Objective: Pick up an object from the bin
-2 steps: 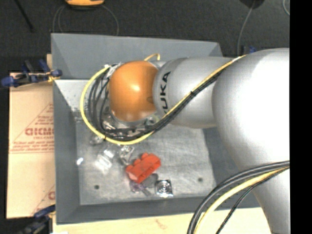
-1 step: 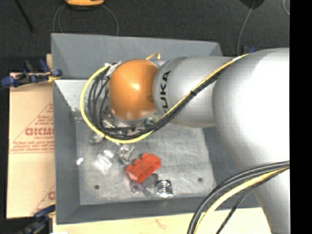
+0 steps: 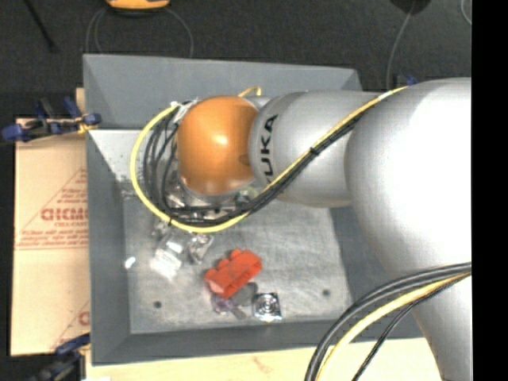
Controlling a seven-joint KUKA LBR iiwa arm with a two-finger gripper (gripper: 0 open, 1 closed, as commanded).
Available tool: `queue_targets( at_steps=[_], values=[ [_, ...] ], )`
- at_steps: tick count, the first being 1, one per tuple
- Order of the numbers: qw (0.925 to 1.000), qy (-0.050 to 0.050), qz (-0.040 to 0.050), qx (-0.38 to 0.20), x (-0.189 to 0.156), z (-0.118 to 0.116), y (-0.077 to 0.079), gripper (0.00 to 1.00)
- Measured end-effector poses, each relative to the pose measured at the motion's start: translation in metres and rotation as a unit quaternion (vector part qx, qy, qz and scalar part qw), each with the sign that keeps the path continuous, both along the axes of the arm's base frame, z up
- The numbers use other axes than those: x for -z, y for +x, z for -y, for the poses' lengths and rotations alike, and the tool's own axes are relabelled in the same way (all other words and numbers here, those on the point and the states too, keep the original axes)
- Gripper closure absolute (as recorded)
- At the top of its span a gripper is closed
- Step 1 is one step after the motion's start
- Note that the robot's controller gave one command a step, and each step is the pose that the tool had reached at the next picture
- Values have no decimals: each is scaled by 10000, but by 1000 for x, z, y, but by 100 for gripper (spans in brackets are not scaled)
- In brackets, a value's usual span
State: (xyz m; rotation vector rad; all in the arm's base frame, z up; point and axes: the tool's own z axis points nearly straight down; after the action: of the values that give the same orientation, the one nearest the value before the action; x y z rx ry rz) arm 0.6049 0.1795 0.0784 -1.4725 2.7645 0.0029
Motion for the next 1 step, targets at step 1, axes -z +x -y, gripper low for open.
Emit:
queue_targets(
  at_steps=[1],
  values=[
    [10000,-22,-15,32,-35,1,1,100]
  ],
)
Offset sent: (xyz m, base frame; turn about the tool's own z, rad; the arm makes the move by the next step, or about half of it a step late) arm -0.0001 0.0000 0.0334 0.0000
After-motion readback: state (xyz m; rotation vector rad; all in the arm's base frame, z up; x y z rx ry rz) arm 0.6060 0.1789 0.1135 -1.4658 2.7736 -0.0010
